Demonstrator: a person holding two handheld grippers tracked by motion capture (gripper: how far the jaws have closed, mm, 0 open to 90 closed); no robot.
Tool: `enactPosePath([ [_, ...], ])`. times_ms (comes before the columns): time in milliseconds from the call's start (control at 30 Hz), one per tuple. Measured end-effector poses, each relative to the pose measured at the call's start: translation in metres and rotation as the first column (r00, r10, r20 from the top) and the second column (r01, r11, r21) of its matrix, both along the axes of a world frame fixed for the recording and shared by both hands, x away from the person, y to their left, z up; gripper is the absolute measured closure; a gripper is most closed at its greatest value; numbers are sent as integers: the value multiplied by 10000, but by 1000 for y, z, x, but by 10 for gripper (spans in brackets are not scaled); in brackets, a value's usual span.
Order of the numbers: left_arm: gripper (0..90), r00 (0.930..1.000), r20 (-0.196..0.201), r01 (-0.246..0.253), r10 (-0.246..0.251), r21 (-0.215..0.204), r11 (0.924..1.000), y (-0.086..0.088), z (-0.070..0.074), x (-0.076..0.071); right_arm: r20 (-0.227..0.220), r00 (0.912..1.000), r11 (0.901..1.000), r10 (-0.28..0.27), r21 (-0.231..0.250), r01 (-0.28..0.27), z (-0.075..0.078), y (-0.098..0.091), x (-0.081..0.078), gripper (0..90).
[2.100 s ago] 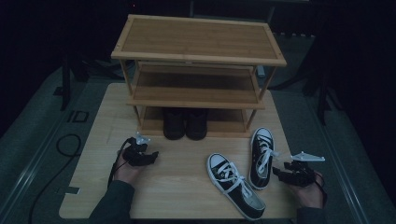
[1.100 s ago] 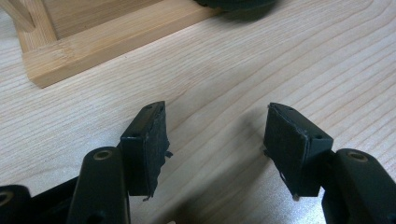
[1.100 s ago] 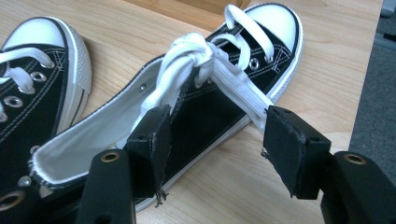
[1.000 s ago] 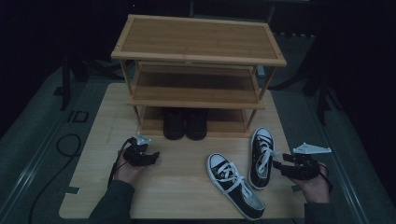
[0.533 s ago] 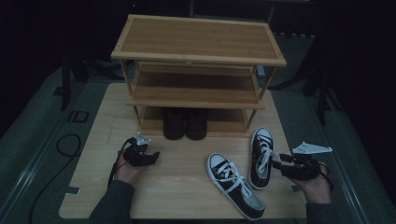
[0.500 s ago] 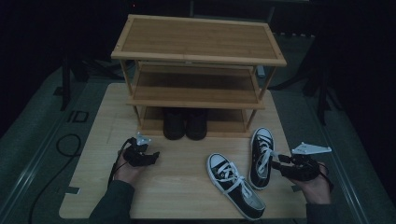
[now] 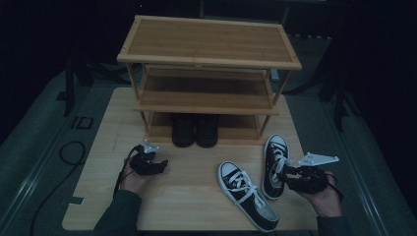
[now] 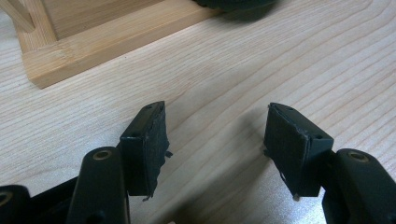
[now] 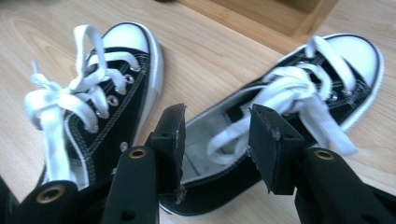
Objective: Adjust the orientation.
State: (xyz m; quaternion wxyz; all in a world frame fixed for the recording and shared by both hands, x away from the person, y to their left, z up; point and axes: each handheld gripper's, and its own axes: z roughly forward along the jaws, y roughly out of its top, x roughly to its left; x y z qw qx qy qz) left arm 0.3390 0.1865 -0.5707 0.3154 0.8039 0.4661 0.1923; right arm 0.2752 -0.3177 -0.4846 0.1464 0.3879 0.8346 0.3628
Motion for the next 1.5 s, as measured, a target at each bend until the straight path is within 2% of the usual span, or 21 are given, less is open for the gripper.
enactPosePath([
  [333, 394, 10000, -4, 1, -1, -14, 10000, 0, 0, 0, -83, 9972, 9973, 739, -42, -740, -1, 17, -3, 557],
  [500, 393, 10000, -3, 7, -7, -15, 10000, 0, 0, 0, -133, 9955, 9956, 938, -32, -939, -1, 22, -4, 555],
  [800, 391, 10000, 2, 12, -12, -12, 10000, 0, 0, 0, -253, 9892, 9893, 1447, -153, -1451, -1, 30, -9, 549],
  [1233, 387, 10000, 6, 6, -6, -11, 10000, 0, 0, 0, -434, 9818, 9826, 1850, -97, -1856, -3, 37, -18, 540],
  [1500, 387, 10000, 14, 0, 0, -22, 10000, 0, 0, 0, -581, 9775, 9780, 2027, -376, -2051, -8, 42, -27, 531],
])
